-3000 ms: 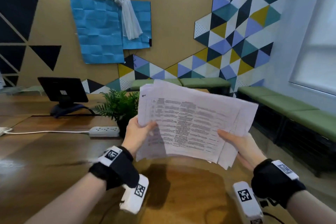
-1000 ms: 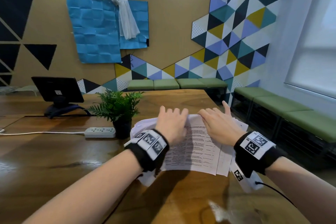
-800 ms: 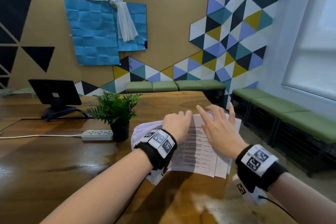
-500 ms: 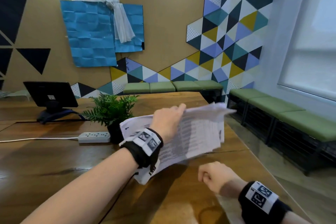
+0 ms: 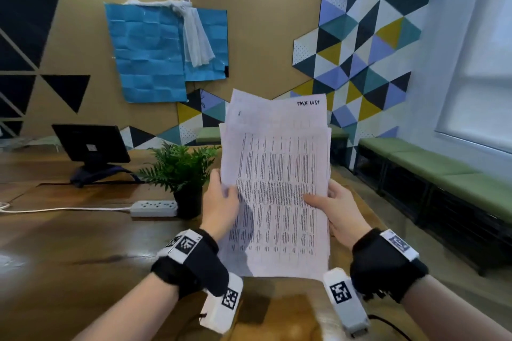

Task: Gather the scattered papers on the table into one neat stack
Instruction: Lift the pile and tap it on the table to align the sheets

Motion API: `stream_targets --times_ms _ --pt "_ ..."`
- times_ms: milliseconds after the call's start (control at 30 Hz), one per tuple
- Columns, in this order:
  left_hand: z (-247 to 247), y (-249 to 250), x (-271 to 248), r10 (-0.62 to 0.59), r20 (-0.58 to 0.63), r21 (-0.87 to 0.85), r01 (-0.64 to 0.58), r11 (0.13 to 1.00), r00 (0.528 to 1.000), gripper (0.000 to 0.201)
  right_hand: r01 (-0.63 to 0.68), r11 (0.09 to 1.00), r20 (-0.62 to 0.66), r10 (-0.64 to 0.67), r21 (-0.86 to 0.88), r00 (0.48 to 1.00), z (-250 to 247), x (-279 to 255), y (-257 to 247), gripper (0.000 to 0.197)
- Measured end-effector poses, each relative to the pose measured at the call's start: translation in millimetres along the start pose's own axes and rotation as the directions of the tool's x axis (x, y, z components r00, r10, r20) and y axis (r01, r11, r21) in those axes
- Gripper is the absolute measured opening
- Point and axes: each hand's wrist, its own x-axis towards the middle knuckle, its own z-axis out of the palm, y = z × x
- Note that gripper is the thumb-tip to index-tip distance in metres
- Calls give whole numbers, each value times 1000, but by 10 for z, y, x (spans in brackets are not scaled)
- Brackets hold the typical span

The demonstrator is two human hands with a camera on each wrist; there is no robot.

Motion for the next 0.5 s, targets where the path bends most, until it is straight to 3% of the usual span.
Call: stream_targets --times_ms 100,200,267,400,500 --pt "-85 -52 36 -13 -33 -33 12 999 999 18 35 999 -43 -34 11 998 5 -51 -15 29" --pt "-200 -187 97 -107 -2 -65 106 992 994 19 30 996 -20 -31 -78 999 -61 -91 -2 15" --pt "-244 -288 132 -183 37 -123 187 975 982 22 5 987 -15 -8 -163 1000 -118 -77 39 15" --pt "-189 -519 128 -380 122 -144 396 907 917 26 -140 946 1 147 -292 989 -209 1 250 14" --pt "-86 -803 55 -513 166 -58 527 848 842 26 -325 818 -4 367 -474 930 -246 -19 532 12"
